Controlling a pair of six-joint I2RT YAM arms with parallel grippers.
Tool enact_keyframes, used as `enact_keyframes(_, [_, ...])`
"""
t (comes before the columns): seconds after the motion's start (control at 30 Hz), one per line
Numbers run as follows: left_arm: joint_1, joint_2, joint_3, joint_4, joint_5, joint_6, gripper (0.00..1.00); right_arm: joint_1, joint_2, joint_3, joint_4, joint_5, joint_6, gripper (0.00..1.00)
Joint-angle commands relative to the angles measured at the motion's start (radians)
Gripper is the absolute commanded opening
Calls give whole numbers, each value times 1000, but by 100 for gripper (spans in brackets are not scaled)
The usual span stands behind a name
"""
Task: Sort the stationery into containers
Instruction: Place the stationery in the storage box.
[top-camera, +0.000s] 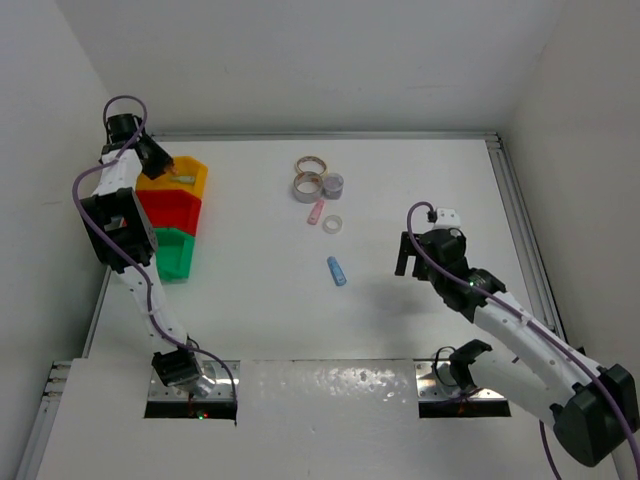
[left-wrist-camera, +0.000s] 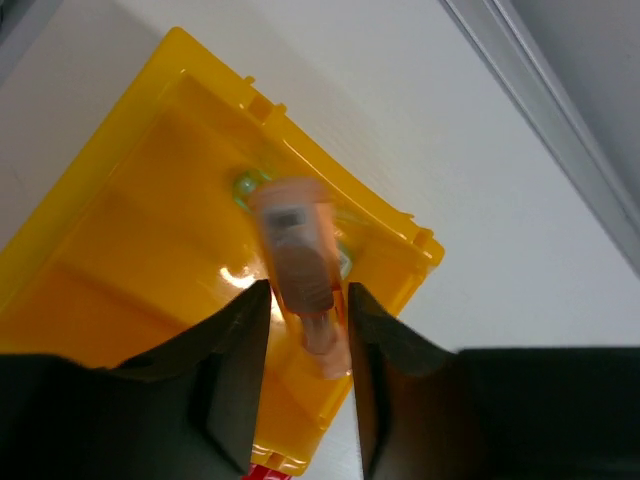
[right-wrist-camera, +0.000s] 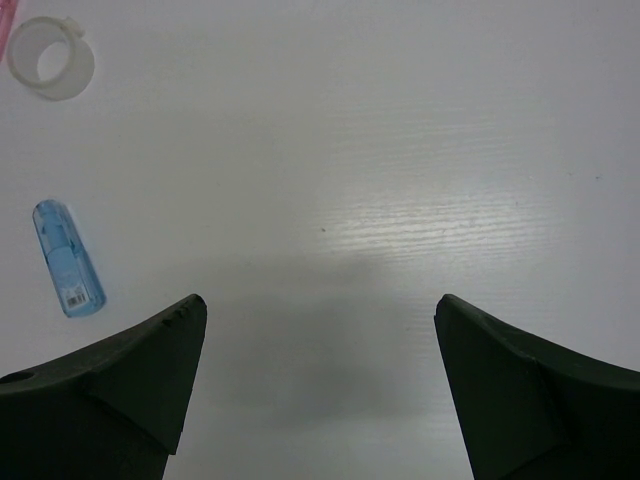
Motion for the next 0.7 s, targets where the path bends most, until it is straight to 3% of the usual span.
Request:
enact_keyframes(0.0, [4,-37,6,40,-36,18,37,7,12,61,30,20,-19,94])
enact_keyframes(0.07, [1,-69,-16,69,-26,33,60,8,24,66,38,16,-28,94])
enact_keyframes(0.23, [-54,-193,-60,169,-25,152,63,8,32,81,29,-3,-39,94])
enact_keyframes(0.3, [-96,-244,-88,230,-61,226,61,7,29,80,29,-4,-42,94])
enact_keyframes(0.43, [-285,-325,-75,177,-42,529,27,10,4,61,21,-3,-31,87])
enact_keyframes(0.53, [-447,-383,-161,77,24,649,26,10,-13,48,0,8,-10,87])
enact_keyframes(0.67, [-648,-388,-263,-49,46,722,37,10,-57,20,-13,11,8,88])
